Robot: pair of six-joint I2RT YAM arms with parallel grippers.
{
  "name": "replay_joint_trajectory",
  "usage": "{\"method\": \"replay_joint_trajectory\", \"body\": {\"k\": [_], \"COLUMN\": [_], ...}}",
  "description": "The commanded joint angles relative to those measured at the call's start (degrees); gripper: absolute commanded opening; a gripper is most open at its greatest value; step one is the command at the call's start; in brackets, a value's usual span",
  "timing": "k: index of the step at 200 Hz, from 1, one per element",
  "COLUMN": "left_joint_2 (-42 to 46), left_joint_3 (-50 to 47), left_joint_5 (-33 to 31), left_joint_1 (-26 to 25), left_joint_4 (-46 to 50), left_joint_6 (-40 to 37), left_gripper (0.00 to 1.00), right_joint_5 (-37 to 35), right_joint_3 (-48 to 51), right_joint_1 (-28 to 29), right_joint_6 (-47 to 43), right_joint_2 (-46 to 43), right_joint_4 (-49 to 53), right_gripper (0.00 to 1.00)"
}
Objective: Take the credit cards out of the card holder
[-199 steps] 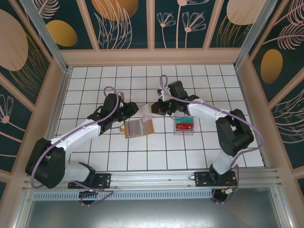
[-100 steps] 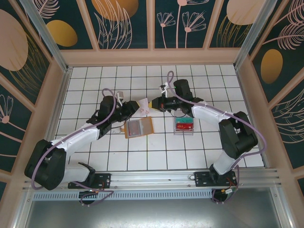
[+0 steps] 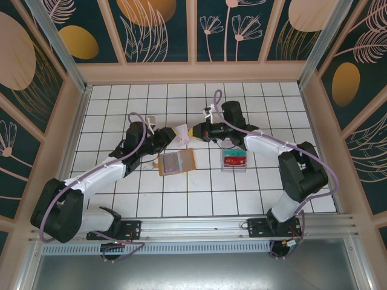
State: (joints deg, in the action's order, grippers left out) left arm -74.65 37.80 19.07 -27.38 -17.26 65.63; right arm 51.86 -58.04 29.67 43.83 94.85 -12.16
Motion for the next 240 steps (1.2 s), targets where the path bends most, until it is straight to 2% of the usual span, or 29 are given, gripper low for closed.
{"method": "replay_joint_trajectory", "body": {"k": [1, 54, 95, 119, 126, 141, 174, 240], "left_joint_2": [0.74, 1.09, 2.90, 3.50, 3.71, 4.23, 4.25, 4.43], "left_joint_3": [-0.33, -2.06, -2.91, -3.40, -3.68, -4.21, -4.53, -5.19], "left_joint_5": [0.64, 4.08, 3.82, 4.02, 4.13, 4.25, 5.06, 5.81], "left_joint_1": [0.39, 0.44, 0.39, 0.39, 0.39, 0.39, 0.39, 0.39], "left_joint_4": [-0.16, -7.49, -9.88, -10.95, -11.57, -12.55, -12.92, -14.51], "left_joint_6": [-0.73, 1.52, 1.86, 1.88, 1.96, 2.13, 2.15, 2.41], "left_gripper": [0.31, 0.15, 0.03, 0.00, 0.00, 0.00, 0.00, 0.00], "right_joint_5": [1.91, 3.05, 3.91, 4.43, 4.46, 4.63, 5.27, 5.80], "right_joint_3": [0.72, 1.61, 2.31, 2.86, 2.97, 3.26, 3.54, 2.93], "right_joint_1": [-0.40, -0.40, -0.40, -0.38, -0.40, -0.32, -0.07, 0.74], "right_joint_6": [0.58, 2.17, 3.56, 5.01, 5.52, 6.43, 7.93, 8.94], "right_joint_2": [-1.66, -1.43, -1.34, -1.16, -1.15, -1.05, -0.84, 0.23], "right_joint_4": [-3.43, -6.18, -8.25, -10.39, -10.96, -12.35, -14.82, -16.26], "right_gripper": [0.00, 0.00, 0.00, 0.00, 0.07, 0.08, 0.20, 0.19]}}
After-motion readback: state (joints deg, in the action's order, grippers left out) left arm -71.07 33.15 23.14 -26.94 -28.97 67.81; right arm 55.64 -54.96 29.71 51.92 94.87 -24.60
